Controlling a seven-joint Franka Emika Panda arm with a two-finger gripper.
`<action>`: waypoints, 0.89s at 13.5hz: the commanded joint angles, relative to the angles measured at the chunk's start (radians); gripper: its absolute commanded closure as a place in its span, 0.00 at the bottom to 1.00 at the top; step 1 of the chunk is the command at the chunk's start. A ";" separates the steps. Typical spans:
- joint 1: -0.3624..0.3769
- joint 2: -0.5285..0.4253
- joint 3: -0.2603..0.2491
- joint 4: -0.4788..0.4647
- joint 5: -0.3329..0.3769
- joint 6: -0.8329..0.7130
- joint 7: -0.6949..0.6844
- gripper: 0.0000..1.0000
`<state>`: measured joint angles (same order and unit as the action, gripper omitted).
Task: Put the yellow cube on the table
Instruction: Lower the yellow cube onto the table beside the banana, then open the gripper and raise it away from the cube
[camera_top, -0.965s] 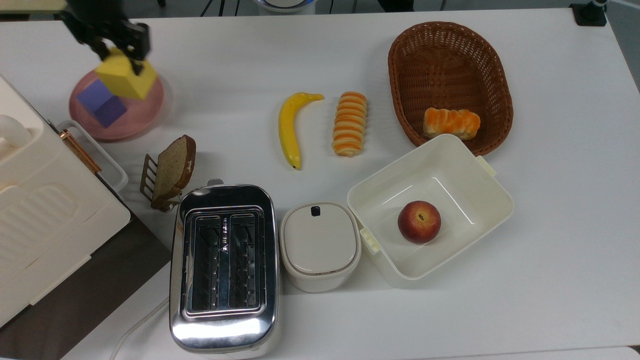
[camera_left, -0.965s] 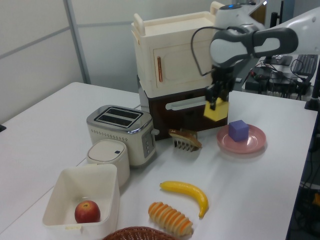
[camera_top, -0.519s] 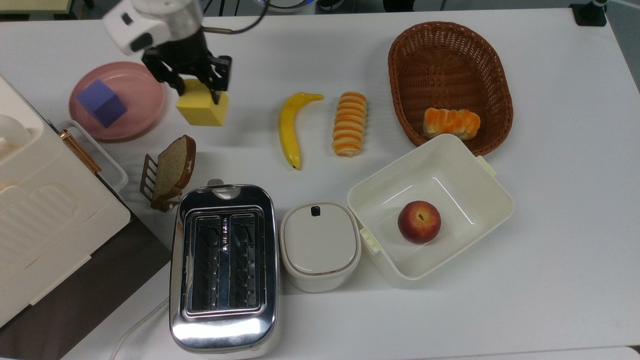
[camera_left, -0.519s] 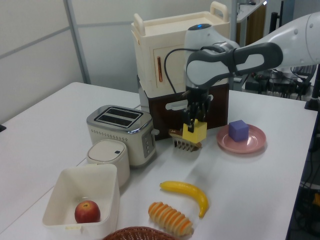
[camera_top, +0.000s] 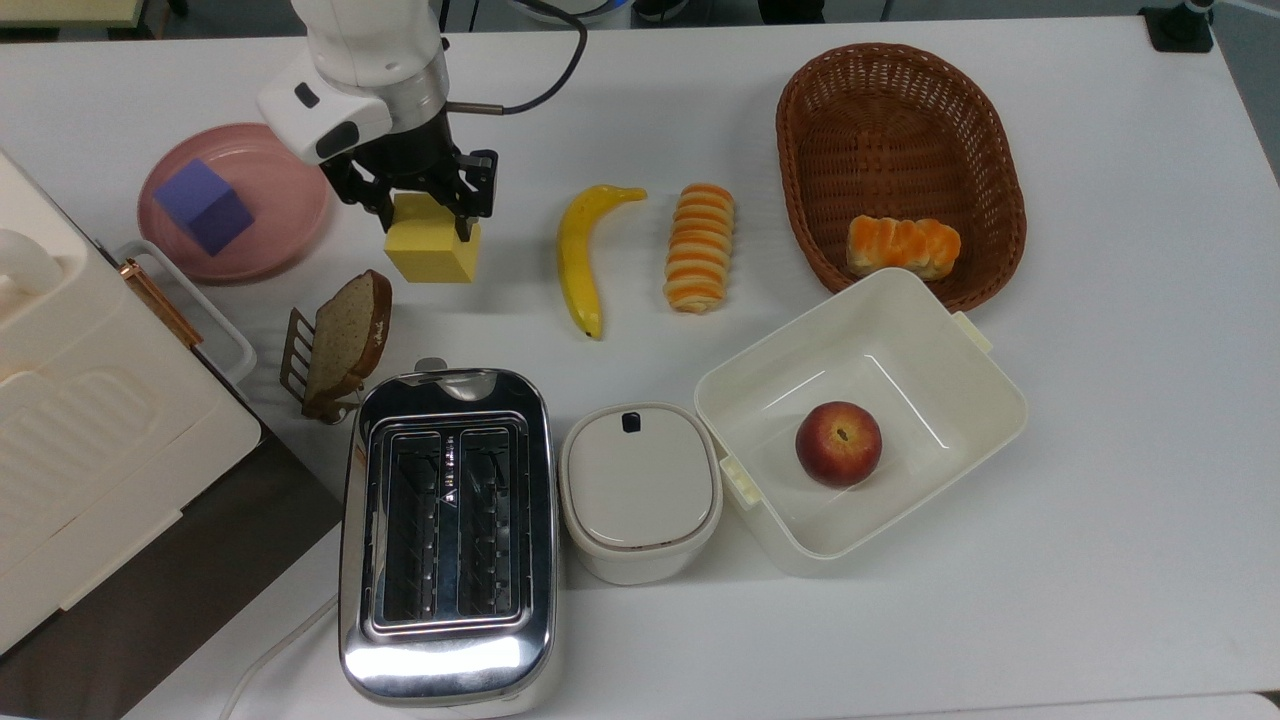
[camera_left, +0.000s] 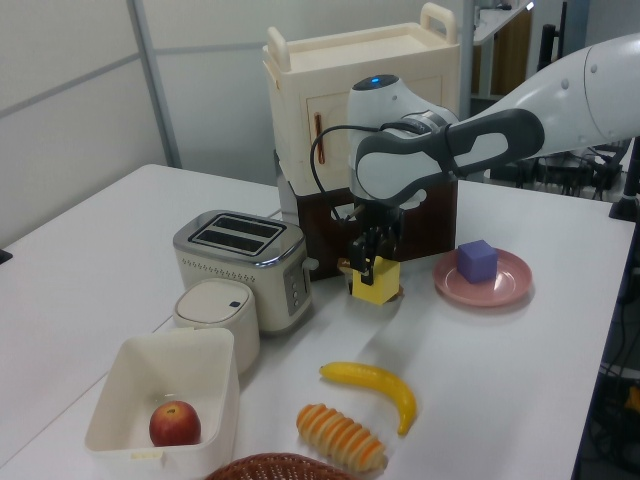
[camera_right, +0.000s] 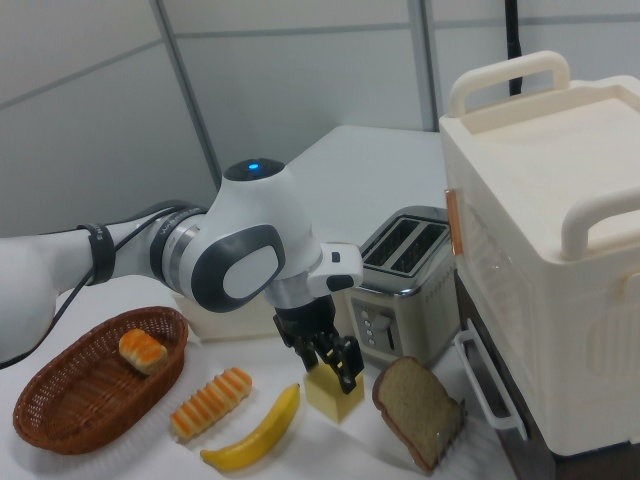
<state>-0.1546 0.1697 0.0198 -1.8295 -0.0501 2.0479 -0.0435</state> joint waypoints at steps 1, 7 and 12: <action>0.004 -0.003 0.011 0.003 -0.039 0.011 0.007 0.00; -0.034 -0.061 0.008 0.085 -0.033 -0.134 0.037 0.00; -0.079 -0.140 -0.001 0.254 -0.016 -0.394 0.027 0.00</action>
<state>-0.2424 0.0488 0.0138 -1.5893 -0.0712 1.7013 -0.0240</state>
